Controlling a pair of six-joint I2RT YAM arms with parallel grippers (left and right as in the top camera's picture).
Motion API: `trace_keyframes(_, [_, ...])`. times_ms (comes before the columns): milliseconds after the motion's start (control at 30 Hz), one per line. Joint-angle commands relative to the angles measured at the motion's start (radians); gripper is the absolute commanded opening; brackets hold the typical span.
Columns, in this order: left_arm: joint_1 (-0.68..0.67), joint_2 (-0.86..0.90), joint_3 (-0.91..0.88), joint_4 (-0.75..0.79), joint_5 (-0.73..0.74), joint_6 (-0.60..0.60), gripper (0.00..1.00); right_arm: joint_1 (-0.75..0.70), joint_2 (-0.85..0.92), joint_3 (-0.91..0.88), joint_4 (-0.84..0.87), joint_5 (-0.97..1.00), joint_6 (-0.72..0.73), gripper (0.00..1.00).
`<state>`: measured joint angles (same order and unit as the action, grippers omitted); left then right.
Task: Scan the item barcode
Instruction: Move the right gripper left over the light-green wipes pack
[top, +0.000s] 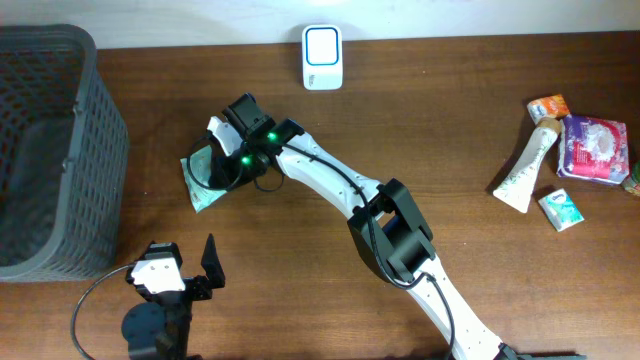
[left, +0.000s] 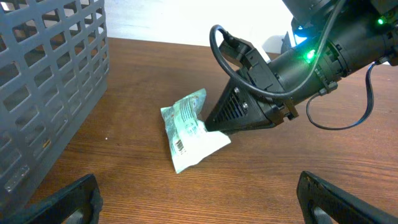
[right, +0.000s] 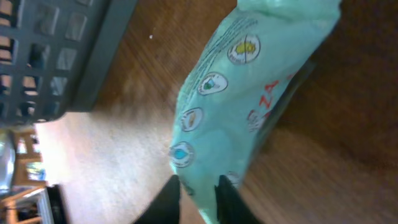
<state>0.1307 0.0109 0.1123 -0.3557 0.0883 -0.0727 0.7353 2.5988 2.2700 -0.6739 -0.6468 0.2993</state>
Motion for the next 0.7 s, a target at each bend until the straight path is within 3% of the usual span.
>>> trace_keyframes(0, [0.003, -0.004, -0.002, -0.006, -0.007, -0.009, 0.99, -0.019, 0.011, -0.008, -0.026, 0.039, 0.023, 0.04])
trace_keyframes(300, [0.003, -0.004, -0.002, -0.006, -0.007, -0.009, 0.99, -0.138, -0.055, -0.004, -0.296, 0.191, 0.033, 0.04])
trace_keyframes(433, [0.003, -0.004, -0.002, -0.006, -0.007, -0.009, 0.99, -0.154, -0.092, -0.002, -0.304, 0.015, -0.101, 0.04])
trace_keyframes(467, [0.003, -0.004, -0.002, -0.006, -0.007, -0.009, 0.99, -0.154, -0.094, 0.002, -0.278, -0.037, -0.101, 0.22])
trace_keyframes(500, [0.003, -0.004, -0.002, -0.006, -0.007, -0.009, 0.99, -0.153, -0.094, 0.002, -0.245, -0.08, -0.1, 0.52])
trace_keyframes(533, [0.003, -0.004, -0.002, -0.006, -0.007, -0.009, 0.99, -0.151, -0.094, 0.002, -0.208, -0.116, -0.1, 0.74])
trace_keyframes(567, [0.003, -0.004, -0.002, -0.006, -0.007, -0.009, 0.99, -0.147, -0.092, 0.002, -0.164, -0.135, -0.077, 0.83])
trace_keyframes(667, [0.003, -0.004, -0.002, -0.006, -0.007, -0.009, 0.99, -0.13, -0.09, 0.002, -0.064, -0.124, 0.024, 0.98])
